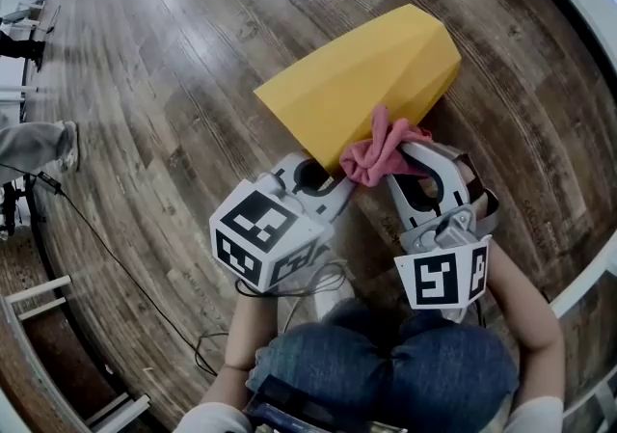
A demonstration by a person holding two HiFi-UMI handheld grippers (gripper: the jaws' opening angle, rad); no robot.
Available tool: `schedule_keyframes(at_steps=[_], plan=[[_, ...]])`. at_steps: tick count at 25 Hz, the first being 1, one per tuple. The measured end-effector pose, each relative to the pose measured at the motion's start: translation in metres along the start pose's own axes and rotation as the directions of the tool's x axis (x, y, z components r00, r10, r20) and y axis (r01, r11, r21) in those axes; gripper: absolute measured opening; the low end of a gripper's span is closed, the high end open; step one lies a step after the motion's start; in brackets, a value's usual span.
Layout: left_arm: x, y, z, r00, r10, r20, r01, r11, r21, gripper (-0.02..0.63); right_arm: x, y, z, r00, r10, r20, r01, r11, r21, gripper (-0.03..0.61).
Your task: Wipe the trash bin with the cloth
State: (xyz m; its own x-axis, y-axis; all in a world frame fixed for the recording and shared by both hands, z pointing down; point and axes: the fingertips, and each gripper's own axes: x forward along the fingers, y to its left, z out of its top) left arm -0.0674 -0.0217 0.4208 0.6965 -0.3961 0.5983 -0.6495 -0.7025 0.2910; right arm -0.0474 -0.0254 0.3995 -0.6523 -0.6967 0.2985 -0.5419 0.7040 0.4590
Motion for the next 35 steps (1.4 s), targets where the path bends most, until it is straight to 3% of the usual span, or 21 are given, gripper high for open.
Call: schedule_keyframes(at_steps=[10, 16, 22, 26, 32, 35], plan=[[-0.001, 0.004, -0.007, 1.0, 0.022, -0.014, -0.022, 1.0, -0.002, 0.028, 0.014, -0.019, -0.052, 0.988, -0.066, -0.141, 0.065, 0.998, -0.016, 0.051], [-0.003, 0.005, -0.012, 1.0, 0.018, -0.016, -0.018, 1.0, -0.017, 0.026, 0.017, -0.056, -0.101, 0.955, -0.148, -0.258, 0.15, 0.989, -0.015, 0.051], [-0.004, 0.008, -0.016, 1.0, 0.017, -0.016, -0.018, 0.999, -0.031, 0.026, 0.023, -0.081, -0.136, 0.921, -0.189, -0.341, 0.181, 0.982, -0.054, 0.051], [-0.004, 0.01, -0.021, 1.0, 0.019, -0.015, -0.02, 0.999, -0.045, 0.026, 0.025, -0.09, -0.149, 0.904, -0.204, -0.375, 0.195, 0.979, -0.064, 0.051], [-0.005, 0.017, -0.035, 0.999, 0.032, 0.004, -0.032, 0.998, -0.047, 0.034, 0.03, -0.087, -0.148, 0.906, -0.193, -0.377, 0.185, 0.981, -0.059, 0.051], [-0.003, 0.014, -0.038, 0.999, 0.038, 0.008, -0.038, 0.999, 0.0, 0.039, 0.03, -0.087, -0.147, 0.905, -0.192, -0.38, 0.185, 0.981, -0.056, 0.051]])
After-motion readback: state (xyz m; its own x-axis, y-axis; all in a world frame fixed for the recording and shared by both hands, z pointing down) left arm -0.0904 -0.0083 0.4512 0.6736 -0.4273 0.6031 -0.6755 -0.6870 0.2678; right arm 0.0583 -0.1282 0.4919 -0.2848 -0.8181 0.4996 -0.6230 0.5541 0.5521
